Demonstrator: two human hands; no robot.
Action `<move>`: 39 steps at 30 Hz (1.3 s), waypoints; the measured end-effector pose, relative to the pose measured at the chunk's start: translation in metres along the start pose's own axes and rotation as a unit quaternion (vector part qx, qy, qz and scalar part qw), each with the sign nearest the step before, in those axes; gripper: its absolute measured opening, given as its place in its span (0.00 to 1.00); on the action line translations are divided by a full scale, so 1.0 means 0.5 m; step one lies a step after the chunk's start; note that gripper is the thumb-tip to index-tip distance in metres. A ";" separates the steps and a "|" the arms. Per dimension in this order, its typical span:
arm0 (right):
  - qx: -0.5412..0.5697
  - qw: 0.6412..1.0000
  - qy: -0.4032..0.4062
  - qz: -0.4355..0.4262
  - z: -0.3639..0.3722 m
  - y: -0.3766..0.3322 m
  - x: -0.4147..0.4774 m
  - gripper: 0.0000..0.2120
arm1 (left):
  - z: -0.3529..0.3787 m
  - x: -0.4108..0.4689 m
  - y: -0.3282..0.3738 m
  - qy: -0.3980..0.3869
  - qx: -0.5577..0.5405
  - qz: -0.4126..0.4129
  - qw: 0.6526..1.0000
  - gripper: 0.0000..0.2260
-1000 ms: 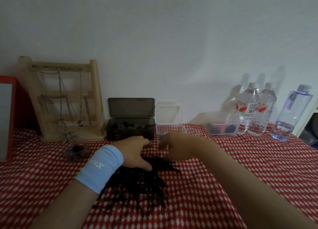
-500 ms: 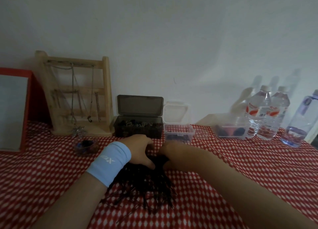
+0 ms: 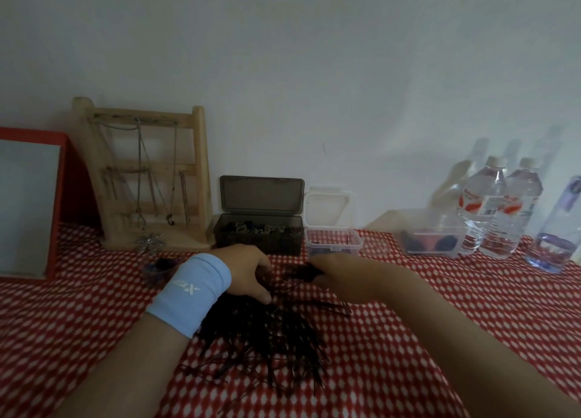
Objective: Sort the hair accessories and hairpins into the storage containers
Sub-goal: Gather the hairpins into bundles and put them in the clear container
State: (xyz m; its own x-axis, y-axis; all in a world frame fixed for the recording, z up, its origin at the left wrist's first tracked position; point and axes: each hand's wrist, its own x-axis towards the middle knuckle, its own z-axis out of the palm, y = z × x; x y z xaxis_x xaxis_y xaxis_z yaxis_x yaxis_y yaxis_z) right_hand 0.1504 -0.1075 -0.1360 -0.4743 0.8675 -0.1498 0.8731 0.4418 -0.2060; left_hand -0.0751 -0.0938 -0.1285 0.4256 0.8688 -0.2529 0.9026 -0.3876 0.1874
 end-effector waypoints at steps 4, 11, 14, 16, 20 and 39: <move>0.108 0.994 0.001 -0.014 -0.028 0.007 -0.001 0.11 | -0.014 -0.006 -0.010 0.016 -0.083 0.030 0.996 0.28; 0.384 0.919 -0.067 -0.054 -0.026 -0.009 0.043 0.08 | -0.032 -0.007 0.002 0.204 -0.291 0.081 0.931 0.05; 0.441 0.889 -0.100 -0.070 -0.023 -0.018 0.063 0.08 | -0.031 -0.004 -0.005 0.240 -0.286 0.062 0.926 0.05; 0.518 0.844 -0.120 -0.076 -0.017 -0.022 0.077 0.08 | -0.029 0.001 -0.015 0.270 -0.262 0.047 0.925 0.07; 0.645 0.737 -0.188 -0.073 -0.005 -0.024 0.097 0.12 | -0.025 0.003 -0.019 0.290 -0.251 0.034 0.923 0.11; 0.702 0.664 -0.223 -0.132 0.024 -0.011 0.107 0.09 | -0.006 0.024 -0.005 0.345 -0.436 0.073 0.828 0.04</move>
State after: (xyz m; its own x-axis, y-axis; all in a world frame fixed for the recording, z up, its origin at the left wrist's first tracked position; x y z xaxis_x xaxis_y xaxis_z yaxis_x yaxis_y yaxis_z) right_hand 0.1188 -0.0662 -0.1542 -0.8497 0.5095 -0.1359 -0.0632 -0.3541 -0.9331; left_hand -0.0725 -0.0813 -0.1293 0.1168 0.9184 0.3780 0.3272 -0.3949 0.8585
